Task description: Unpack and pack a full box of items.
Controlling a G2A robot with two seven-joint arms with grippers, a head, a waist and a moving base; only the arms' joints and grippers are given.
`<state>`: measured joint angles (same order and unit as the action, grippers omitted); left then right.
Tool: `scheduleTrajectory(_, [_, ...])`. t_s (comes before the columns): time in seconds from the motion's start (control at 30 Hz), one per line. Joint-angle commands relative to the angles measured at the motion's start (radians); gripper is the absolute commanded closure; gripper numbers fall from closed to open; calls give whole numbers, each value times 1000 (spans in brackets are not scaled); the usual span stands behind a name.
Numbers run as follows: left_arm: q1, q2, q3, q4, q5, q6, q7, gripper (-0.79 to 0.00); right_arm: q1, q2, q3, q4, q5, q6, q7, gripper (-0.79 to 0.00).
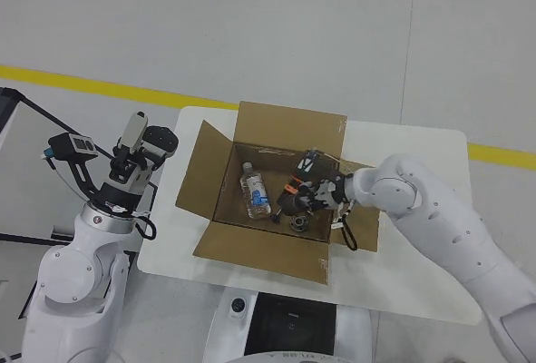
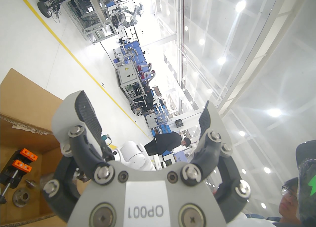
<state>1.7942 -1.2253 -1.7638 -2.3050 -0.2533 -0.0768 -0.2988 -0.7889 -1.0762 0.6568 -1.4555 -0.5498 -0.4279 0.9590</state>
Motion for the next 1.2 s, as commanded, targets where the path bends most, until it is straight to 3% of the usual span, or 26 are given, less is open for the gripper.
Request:
scheduleTrajectory(0.0, [0, 0, 0, 0, 0, 0, 0, -785, 30, -25, -54, 35, -15, 19, 1, 0])
scheduleTrajectory(0.37, [0, 0, 0, 0, 0, 0, 0, -785, 153, -156, -243, 186, -119, 152, 81, 0])
scheduleTrajectory(0.53, [0, 0, 0, 0, 0, 0, 0, -785, 168, -189, -251, 253, -85, 134, 57, -299])
scheduleTrajectory(0.6, [0, 0, 0, 0, 0, 0, 0, -785, 176, -198, -251, 275, -81, 124, 53, -345])
scheduleTrajectory(0.73, [0, 0, 0, 0, 0, 0, 0, -785, 178, -209, -247, 279, -72, 125, 54, -348])
scheduleTrajectory(0.87, [0, 0, 0, 0, 0, 0, 0, -785, 174, -203, -199, 252, -21, 108, 26, -336])
scheduleTrajectory(0.97, [0, 0, 0, 0, 0, 0, 0, -785, 160, -174, -106, 225, 62, 24, -29, -326])
scheduleTrajectory(1.07, [0, 0, 0, 0, 0, 0, 0, -785, 122, -122, 43, 192, 121, -71, -102, -323])
scheduleTrajectory(1.17, [0, 0, 0, 0, 0, 0, 0, -785, 14, -55, 266, 131, 237, -217, -216, -292])
